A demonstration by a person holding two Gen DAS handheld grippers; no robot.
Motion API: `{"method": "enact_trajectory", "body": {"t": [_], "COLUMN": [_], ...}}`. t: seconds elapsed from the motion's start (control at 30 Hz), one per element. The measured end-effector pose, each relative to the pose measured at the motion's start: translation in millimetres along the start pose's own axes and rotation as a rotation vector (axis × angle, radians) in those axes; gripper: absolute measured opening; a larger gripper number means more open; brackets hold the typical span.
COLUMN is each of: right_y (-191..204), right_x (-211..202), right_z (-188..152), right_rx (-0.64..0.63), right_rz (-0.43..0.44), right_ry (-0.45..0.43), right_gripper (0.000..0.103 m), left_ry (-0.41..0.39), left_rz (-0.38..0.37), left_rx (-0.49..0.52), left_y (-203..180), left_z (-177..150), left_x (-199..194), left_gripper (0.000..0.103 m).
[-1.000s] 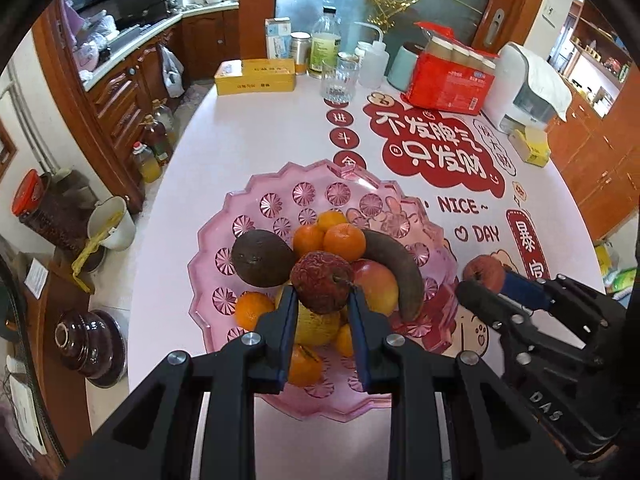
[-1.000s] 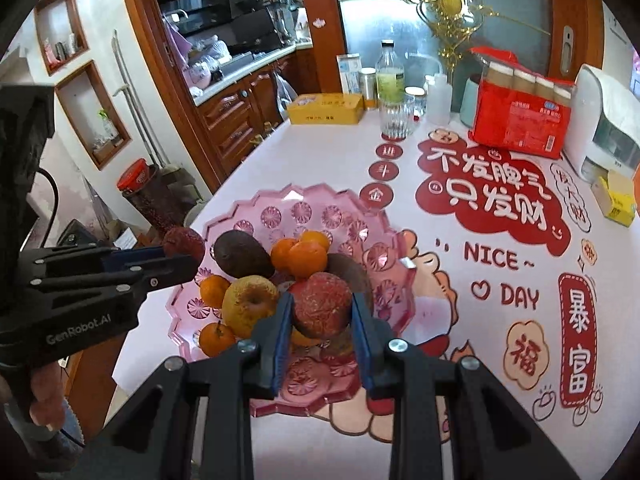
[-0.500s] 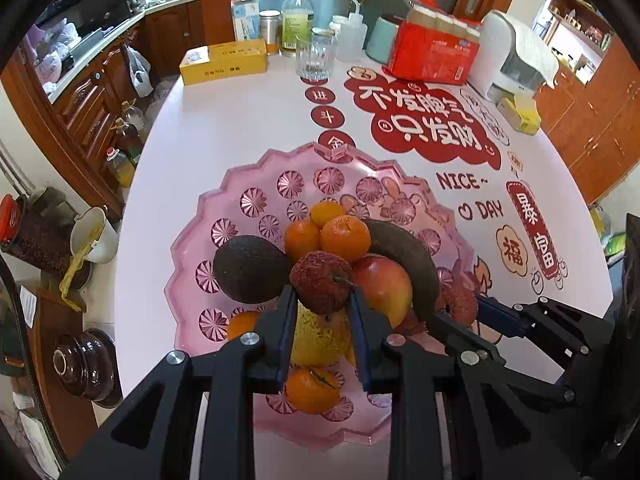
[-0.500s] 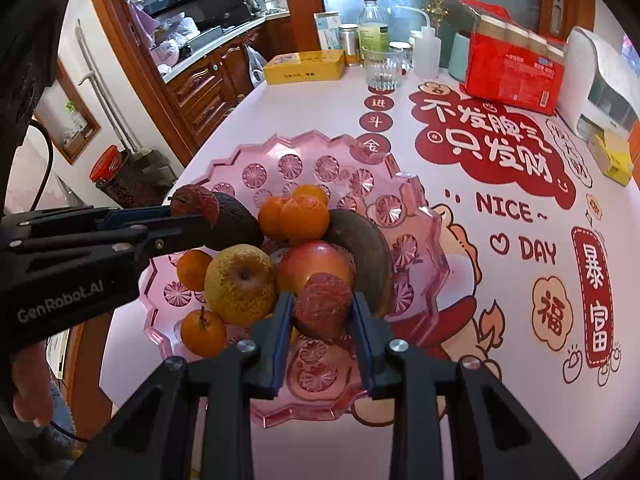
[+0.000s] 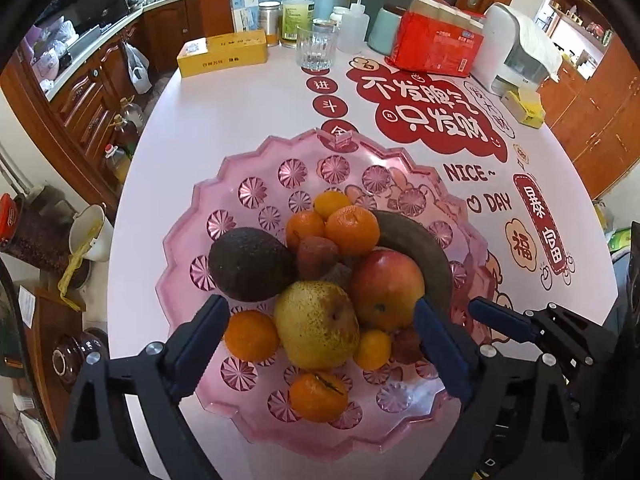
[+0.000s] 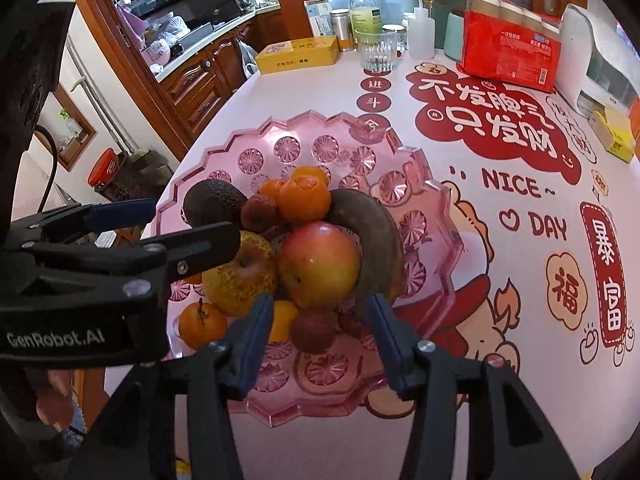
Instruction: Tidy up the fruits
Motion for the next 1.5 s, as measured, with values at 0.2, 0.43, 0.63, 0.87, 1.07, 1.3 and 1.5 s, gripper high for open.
{"method": "enact_trajectory", "body": {"t": [0.2,0.43,0.63,0.87,1.07,1.3,1.5], "right_y": [-2.9,-12.5,-25.4,-40.4,-64.2,-92.6,-112.8], "right_x": [-1.6,-4.1,-4.7,-18.5,-46.5,-109.4,-155.8], "right_z": [-3.1,-5.5,-8.6,-6.8,-5.5,0.4,6.1], "right_rx": [0.014,0.041,0.068,0.070,0.108,0.097,0.088], "right_rz": [-0.004,-0.016,-0.016,-0.020,-0.015,-0.026,-0.062], "right_ry": [0.008,0.013,0.022,0.000,-0.014,-0.127,-0.218], "right_gripper": [0.053,0.060,0.060,0.060,0.060,0.060,0.061], "left_ry": [-0.022,-0.018,-0.009,-0.028,-0.073,-0.136,-0.162], "left_rz": [-0.019,-0.022,-0.023,-0.003,0.070,0.129,0.163], "left_rx": [0.001,-0.013,-0.027,-0.035,-0.032,-0.068,-0.075], "left_y": [-4.2,-8.9,-15.3,-30.6,-49.6,-82.7,-120.0], "left_z": [-1.8,-2.4,-6.8,-10.5,-7.2,-4.3,-6.5], "left_x": [-2.4,-1.7,-0.3,-13.0,-38.5,-82.9,-105.8], "left_gripper": [0.102,0.102,0.102,0.102,0.102,0.102,0.102]}}
Point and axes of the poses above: each gripper's, at about its wrist camera, not at the fingertips, and x roughly the way its jaws point, y to its left, z to its top, the point moved 7 cm from there along x, roughly the way its jaws point, and after that the axes turned 13 degrees about x, right-handed, at the moved point
